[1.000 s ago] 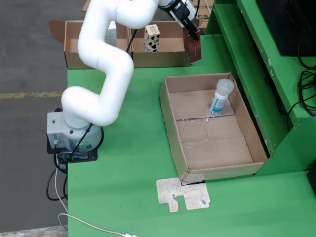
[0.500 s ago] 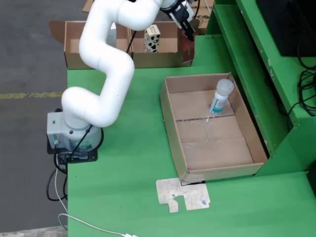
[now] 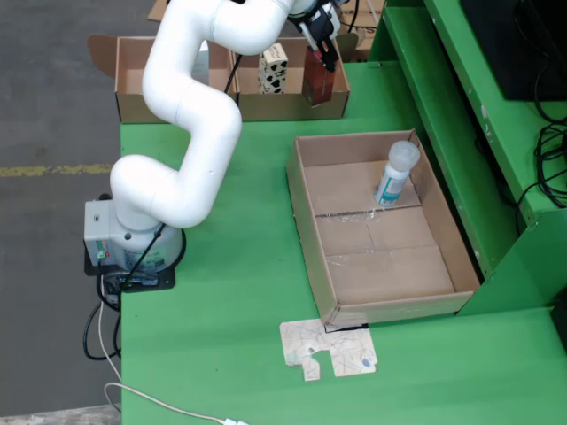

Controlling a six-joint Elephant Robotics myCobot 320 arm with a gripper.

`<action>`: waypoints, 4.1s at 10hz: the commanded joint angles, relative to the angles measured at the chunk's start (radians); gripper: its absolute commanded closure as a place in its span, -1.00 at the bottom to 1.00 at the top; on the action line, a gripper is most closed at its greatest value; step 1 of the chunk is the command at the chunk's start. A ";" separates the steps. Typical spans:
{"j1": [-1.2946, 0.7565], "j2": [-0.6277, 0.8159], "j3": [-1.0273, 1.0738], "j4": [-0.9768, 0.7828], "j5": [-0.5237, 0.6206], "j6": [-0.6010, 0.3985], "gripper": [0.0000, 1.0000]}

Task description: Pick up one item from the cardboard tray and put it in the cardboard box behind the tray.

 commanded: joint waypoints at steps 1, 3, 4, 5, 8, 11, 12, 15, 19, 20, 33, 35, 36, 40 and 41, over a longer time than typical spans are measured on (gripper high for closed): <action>0.011 0.039 0.026 -0.009 0.013 0.037 1.00; 0.018 0.048 0.026 -0.018 0.011 0.046 1.00; 0.018 0.048 0.026 -0.018 0.011 0.046 1.00; 0.030 0.067 0.026 -0.030 0.002 0.060 1.00; 0.030 0.067 0.026 -0.030 0.002 0.060 1.00; 0.030 0.067 0.026 -0.030 0.002 0.060 1.00; 0.030 0.067 0.026 -0.030 0.002 0.060 1.00; 0.030 0.067 0.026 -0.030 0.002 0.060 1.00; 0.030 0.067 0.026 -0.030 0.002 0.060 1.00; 0.030 0.067 0.026 -0.030 0.002 0.060 1.00; 0.110 0.159 0.026 -0.266 0.071 0.201 1.00; 0.127 0.176 0.026 -0.307 0.074 0.221 1.00; 0.140 0.189 0.026 -0.343 0.075 0.236 1.00; 0.195 0.235 0.026 -0.522 0.124 0.327 1.00; 0.204 0.237 0.026 -0.543 0.133 0.340 1.00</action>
